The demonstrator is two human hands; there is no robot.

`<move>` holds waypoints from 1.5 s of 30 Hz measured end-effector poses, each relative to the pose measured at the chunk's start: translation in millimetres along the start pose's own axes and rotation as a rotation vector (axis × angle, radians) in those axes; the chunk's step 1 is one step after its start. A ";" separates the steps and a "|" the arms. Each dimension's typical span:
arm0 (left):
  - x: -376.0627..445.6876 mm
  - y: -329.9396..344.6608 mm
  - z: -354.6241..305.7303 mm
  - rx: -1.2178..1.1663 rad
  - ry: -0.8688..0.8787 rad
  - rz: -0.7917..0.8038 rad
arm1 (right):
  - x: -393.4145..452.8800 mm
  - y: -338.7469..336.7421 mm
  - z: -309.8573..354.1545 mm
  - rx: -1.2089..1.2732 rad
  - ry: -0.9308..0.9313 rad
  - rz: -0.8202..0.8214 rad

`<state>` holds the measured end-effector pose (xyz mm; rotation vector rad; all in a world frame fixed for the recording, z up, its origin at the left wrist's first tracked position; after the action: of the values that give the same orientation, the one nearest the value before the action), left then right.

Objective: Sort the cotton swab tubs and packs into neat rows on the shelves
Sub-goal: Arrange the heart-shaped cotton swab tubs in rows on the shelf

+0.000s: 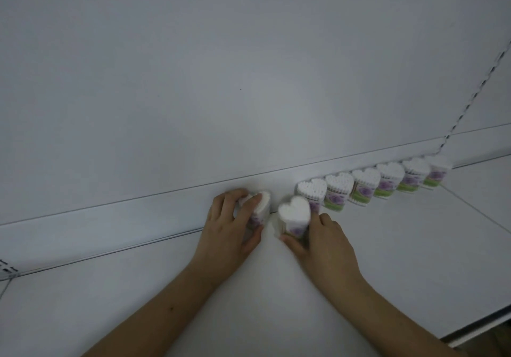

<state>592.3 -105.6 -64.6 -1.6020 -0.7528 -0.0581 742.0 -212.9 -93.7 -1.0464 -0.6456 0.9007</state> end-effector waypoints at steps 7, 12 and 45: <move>0.9 0.3 -0.8 -0.001 0.024 -0.011 | 19.2 1.6 6.2 -0.149 0.036 -0.031; 0.1 -2.3 -1.7 -0.058 0.025 -0.010 | 28.8 -0.6 15.0 -0.177 0.113 0.138; -144.0 -113.0 28.5 -0.221 -0.646 -0.195 | -19.4 -104.2 261.4 0.431 -1.021 -0.167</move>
<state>413.1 -143.6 -37.0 -1.7657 -1.4419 0.2559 553.3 -135.5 101.2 -0.0766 -1.2794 1.3390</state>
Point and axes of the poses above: each hand's wrist, its own x-axis towards the middle knuckle, its own y-axis out of the palm, z = x × y, the point moved 9 cm from there along x, towards the middle knuckle, and after that the axes turned 15 degrees about z, right-handed, at the moved point
